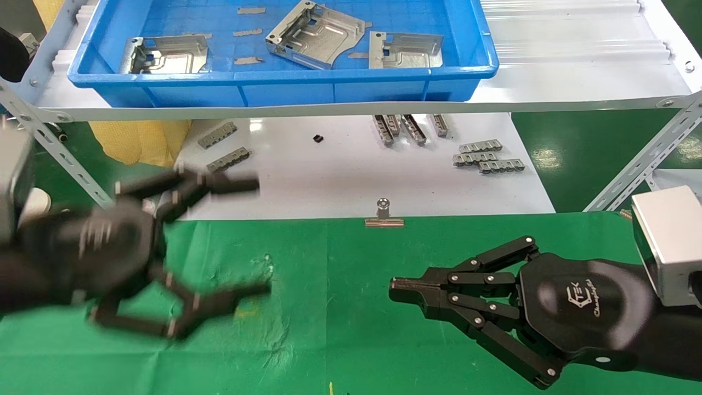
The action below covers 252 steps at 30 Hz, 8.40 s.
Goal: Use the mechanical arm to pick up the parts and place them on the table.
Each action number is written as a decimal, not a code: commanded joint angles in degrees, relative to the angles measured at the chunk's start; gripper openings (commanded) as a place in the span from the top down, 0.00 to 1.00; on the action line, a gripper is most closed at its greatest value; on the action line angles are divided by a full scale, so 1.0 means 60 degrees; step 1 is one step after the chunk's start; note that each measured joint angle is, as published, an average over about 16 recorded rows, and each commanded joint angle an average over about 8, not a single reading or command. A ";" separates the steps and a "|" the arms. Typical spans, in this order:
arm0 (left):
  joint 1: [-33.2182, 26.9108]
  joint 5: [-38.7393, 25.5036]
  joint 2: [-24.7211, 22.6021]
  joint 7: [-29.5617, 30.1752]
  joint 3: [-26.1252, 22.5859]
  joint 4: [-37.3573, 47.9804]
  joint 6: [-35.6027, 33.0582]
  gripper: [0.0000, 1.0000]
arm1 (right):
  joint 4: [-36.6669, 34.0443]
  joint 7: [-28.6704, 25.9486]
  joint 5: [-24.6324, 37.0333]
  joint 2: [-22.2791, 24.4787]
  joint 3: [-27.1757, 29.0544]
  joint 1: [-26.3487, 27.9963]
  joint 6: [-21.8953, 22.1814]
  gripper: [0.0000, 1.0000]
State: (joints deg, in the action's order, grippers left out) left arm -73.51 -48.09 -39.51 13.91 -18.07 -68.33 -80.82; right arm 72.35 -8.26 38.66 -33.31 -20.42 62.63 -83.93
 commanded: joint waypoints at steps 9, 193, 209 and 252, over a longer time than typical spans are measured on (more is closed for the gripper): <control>-0.4230 -0.3007 -0.2383 0.0804 -0.1438 0.3679 0.1588 0.00 | -0.0001 0.0001 -0.0001 0.0000 -0.0001 0.0001 0.0000 1.00; -0.3895 -0.2651 -0.2238 -0.8809 -0.4608 1.0967 -0.1703 0.00 | -0.0003 0.0010 -0.0013 0.0007 -0.0018 0.0003 0.0008 0.00; -0.3322 -0.2298 -0.1951 -0.8081 -0.4132 0.9816 -0.1613 0.00 | -0.0005 0.0011 -0.0015 0.0007 -0.0018 0.0004 0.0008 0.00; 0.0889 0.0347 0.0188 -0.2092 -0.0586 0.1341 -0.0979 0.00 | -0.0006 0.0013 -0.0017 0.0009 -0.0023 0.0005 0.0009 0.00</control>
State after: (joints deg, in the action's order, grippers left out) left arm -68.17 -46.01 -38.38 1.36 -21.58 -60.29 -86.69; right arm 72.32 -8.18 38.56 -33.26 -20.56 62.66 -83.88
